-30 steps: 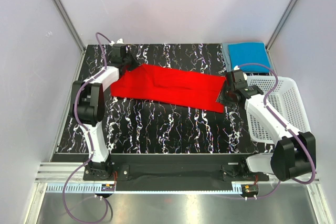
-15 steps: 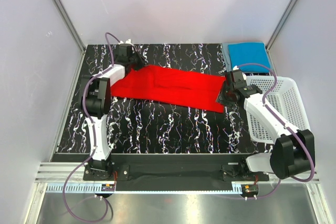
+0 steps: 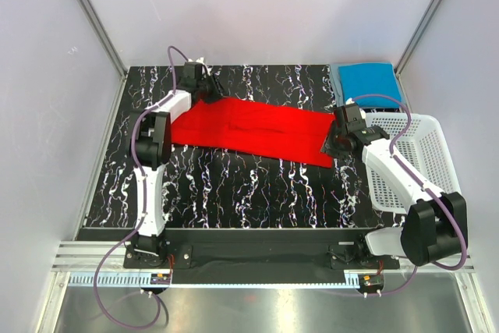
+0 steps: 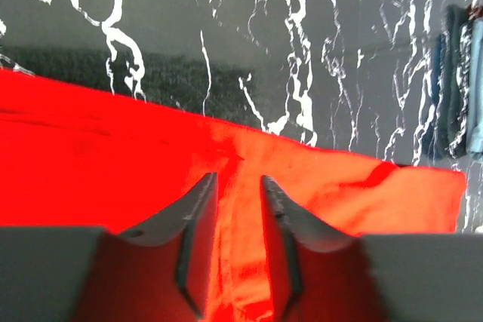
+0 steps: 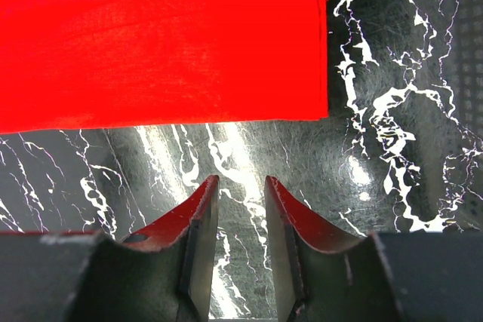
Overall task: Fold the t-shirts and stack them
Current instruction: Fold the tshirt
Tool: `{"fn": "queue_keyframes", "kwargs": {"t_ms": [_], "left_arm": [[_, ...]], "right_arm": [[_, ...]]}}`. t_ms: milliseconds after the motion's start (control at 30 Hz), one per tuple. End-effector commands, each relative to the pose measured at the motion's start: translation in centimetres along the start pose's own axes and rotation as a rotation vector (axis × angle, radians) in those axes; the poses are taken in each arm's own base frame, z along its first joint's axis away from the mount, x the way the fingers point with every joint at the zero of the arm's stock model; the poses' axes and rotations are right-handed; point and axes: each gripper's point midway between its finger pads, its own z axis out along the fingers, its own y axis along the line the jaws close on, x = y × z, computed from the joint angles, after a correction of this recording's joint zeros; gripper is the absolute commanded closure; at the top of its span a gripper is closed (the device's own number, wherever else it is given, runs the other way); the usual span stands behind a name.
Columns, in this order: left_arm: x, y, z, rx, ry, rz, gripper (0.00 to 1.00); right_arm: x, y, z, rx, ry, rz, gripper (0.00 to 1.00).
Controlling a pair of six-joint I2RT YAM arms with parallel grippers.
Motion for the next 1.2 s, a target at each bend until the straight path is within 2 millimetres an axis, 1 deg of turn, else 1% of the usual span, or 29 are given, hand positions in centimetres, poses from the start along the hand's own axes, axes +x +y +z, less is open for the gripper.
{"fn": "queue_keyframes", "kwargs": {"t_ms": [0,33,100,133,200,233,267,300,333,367,400,467,500,533,567,600,667,700,800,833,867,900,967,1000,1033,1067,1100,1133,1167], "left_arm": [[-2.5,-2.5,-1.9,0.027,-0.028,0.072,0.59],[-3.8,-2.8,-3.0,0.004,-0.062,0.087,0.52],[-3.8,-2.3,-4.3,-0.045,-0.046,0.116,0.51],[-4.9,-2.5,-5.6,-0.068,-0.066,0.124,0.51],[-3.4,-0.7,-7.1,-0.149,-0.014,0.112,0.51],[-3.9,-0.2,-8.8,-0.194,-0.033,0.107,0.51],[-3.4,0.1,-9.5,-0.206,-0.025,0.102,0.51],[-1.1,1.5,-9.8,-0.232,0.016,0.087,0.51],[-1.4,1.1,-11.3,-0.240,-0.015,0.089,0.50],[-0.6,1.5,-11.9,-0.258,-0.002,0.077,0.50],[0.9,2.3,-12.8,-0.285,0.014,0.058,0.50],[2.1,3.5,-13.4,-0.328,0.020,0.052,0.48],[3.4,4.6,-13.7,-0.355,0.044,0.043,0.48],[3.6,5.2,-14.0,-0.376,0.041,0.039,0.48],[4.1,5.7,-14.0,-0.391,0.049,0.033,0.48],[4.8,6.5,-14.0,-0.410,0.061,0.020,0.48],[5.4,8.0,-13.8,-0.449,0.075,-0.006,0.48],[5.5,9.4,-13.7,-0.493,0.076,-0.018,0.48],[5.3,11.0,-13.3,-0.540,0.067,-0.045,0.48],[5.6,12.4,-13.0,-0.580,0.078,-0.057,0.48],[5.4,12.9,-13.0,-0.597,0.077,-0.063,0.48],[5.3,13.8,-12.4,-0.616,0.085,-0.071,0.48],[5.3,15.2,-12.1,-0.659,0.101,-0.076,0.48],[4.8,16.1,-11.5,-0.679,0.104,-0.077,0.48],[4.3,16.4,-11.4,-0.681,0.106,-0.068,0.57],[2.7,16.0,-11.1,-0.670,0.080,-0.066,0.54],[2.4,16.7,-10.6,-0.677,0.084,-0.075,0.51],[2.1,16.7,-10.6,-0.680,0.099,-0.079,0.50],[1.5,16.8,-10.4,-0.676,0.099,-0.074,0.50]], "right_arm": [[-1.7,1.1,-1.4,-0.034,-0.050,0.000,0.62],[-1.8,1.4,-1.5,-0.047,-0.048,0.000,0.62],[-1.9,1.7,-1.6,-0.064,-0.047,0.002,0.62],[-1.7,1.9,-1.5,-0.077,-0.041,-0.003,0.61],[-1.5,1.8,-1.2,-0.074,-0.031,-0.019,0.60],[-1.5,2.0,-1.1,-0.084,-0.027,-0.027,0.60],[-1.3,2.2,-0.7,-0.090,-0.017,-0.034,0.59],[-0.9,2.4,0.1,-0.095,0.012,-0.045,0.59],[-1.3,2.7,0.3,-0.093,0.014,-0.051,0.59],[-1.4,2.8,0.8,-0.087,0.024,-0.058,0.60],[-1.2,3.2,1.6,-0.093,0.057,-0.076,0.60],[-1.6,3.5,2.3,-0.089,0.062,-0.104,0.61],[-1.9,3.5,3.3,-0.080,0.067,-0.128,0.61],[-1.9,3.5,3.8,-0.073,0.072,-0.140,0.62],[-1.9,3.3,4.3,-0.060,0.078,-0.142,0.63],[-1.5,2.6,5.4,-0.015,0.097,-0.143,0.65],[-0.9,1.5,6.7,0.039,0.122,-0.136,0.66],[-0.2,0.5,7.7,0.087,0.137,-0.127,0.67],[0.8,-1.2,9.2,0.162,0.155,-0.104,0.67],[1.6,-2.0,9.4,0.186,0.168,-0.099,0.68],[1.8,-2.4,9.6,0.203,0.167,-0.091,0.68],[2.6,-3.4,9.7,0.238,0.172,-0.074,0.68],[3.4,-4.0,9.7,0.253,0.177,-0.057,0.68],[4.2,-4.3,9.6,0.250,0.188,-0.034,0.68],[4.8,-3.9,9.4,0.230,0.198,-0.029,0.68],[5.2,-3.3,9.1,0.206,0.195,-0.012,0.68],[6.3,-3.0,8.9,0.186,0.215,-0.009,0.68],[7.2,-2.2,8.4,0.167,0.226,-0.026,0.68],[7.3,-1.6,7.7,0.153,0.216,-0.009,0.67]]}}
